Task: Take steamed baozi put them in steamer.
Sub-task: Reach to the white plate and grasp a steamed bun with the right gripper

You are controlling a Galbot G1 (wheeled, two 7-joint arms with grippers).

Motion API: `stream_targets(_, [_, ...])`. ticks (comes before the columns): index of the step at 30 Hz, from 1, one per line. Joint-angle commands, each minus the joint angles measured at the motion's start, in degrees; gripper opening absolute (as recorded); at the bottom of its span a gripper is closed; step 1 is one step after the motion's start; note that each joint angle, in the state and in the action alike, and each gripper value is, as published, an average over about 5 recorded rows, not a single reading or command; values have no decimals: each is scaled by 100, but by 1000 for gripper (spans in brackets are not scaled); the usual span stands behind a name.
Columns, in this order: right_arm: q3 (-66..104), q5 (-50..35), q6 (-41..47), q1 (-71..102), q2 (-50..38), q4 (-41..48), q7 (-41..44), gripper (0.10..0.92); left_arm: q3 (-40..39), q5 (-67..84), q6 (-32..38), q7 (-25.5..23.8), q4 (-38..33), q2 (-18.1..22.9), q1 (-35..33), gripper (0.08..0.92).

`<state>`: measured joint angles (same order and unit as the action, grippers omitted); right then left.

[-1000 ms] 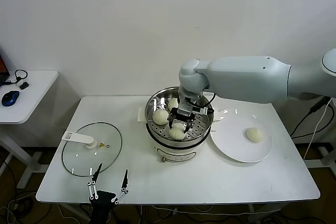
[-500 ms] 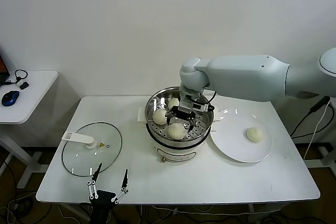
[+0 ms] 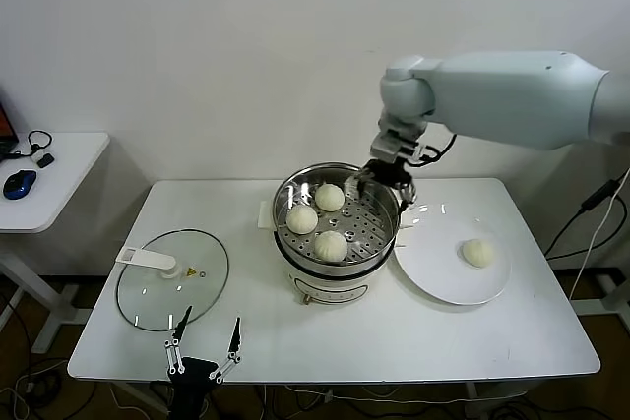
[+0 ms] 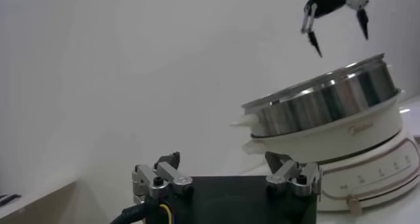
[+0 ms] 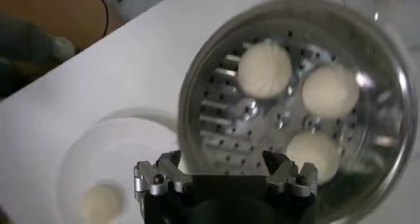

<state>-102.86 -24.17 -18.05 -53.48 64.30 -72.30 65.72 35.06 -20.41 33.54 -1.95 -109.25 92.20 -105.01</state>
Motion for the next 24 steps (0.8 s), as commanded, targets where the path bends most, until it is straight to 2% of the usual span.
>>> stream_targets(1, [-836, -520, 693, -405, -643, 459, 293, 823, -47, -20, -4, 1, 25, 280, 9, 823])
stream_targets(15, [182, 871, 899, 1406, -1756, 1415, 55, 823, -25, -34, -10, 4, 150, 277, 47, 823])
stream_targets(24, [1164, 1359, 974, 2498, -2034, 1838, -56, 823, 0, -53, 4, 3, 226, 280, 59, 823])
